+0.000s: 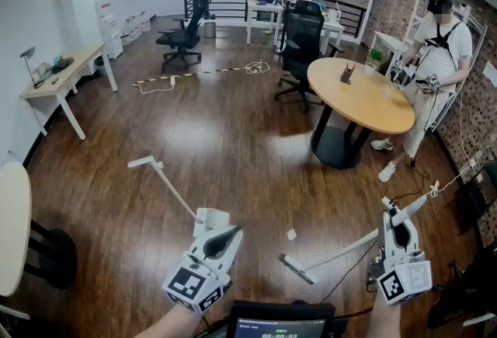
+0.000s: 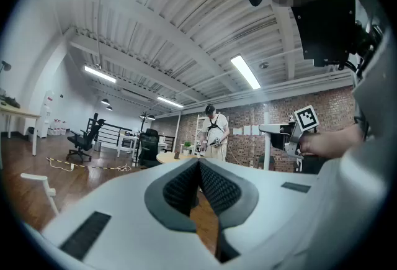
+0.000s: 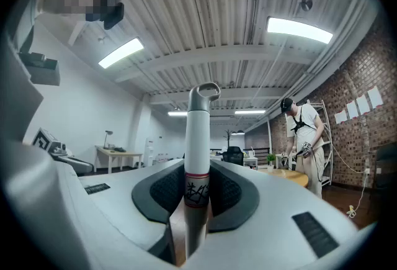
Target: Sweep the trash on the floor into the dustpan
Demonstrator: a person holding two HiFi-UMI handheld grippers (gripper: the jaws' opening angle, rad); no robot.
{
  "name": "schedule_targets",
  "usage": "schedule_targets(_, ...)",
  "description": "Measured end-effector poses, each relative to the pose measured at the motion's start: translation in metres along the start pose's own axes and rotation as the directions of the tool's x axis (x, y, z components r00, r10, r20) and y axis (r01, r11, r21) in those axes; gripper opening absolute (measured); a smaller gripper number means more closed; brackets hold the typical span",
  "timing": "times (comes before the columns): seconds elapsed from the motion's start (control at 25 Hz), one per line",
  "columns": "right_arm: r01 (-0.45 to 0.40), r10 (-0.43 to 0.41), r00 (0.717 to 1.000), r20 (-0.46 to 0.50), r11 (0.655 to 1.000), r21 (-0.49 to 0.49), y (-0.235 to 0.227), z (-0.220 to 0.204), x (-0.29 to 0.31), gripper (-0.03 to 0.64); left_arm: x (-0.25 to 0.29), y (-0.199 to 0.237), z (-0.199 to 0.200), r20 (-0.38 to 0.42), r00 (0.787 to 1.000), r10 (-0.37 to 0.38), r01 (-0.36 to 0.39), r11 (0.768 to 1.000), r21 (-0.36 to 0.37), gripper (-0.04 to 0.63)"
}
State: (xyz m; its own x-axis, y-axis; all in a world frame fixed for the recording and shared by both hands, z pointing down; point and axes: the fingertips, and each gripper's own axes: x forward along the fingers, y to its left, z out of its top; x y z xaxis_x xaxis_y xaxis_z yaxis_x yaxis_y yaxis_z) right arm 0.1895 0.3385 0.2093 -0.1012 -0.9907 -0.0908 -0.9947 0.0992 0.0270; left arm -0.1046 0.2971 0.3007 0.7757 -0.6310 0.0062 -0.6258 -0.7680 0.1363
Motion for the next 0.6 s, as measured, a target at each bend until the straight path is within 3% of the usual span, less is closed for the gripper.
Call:
schedule_targets(0.24,-0.022,0.022,1.000,-0.004,1.000,0.003,0.026,-0.001,0.034,0.100,-0.008,0.032,-0.003,-0.003,1.000,0.010,-0.010,1.000,-0.008,0.023)
schedule_targets(0.6,-0.069,0.069,0.997,0.028,0.998,0.004,0.034,0.007,0.087,0.101,0.027,0.068,-0.009,-0.034,0.999,0.037,-0.037,0.999,0.004,0.023)
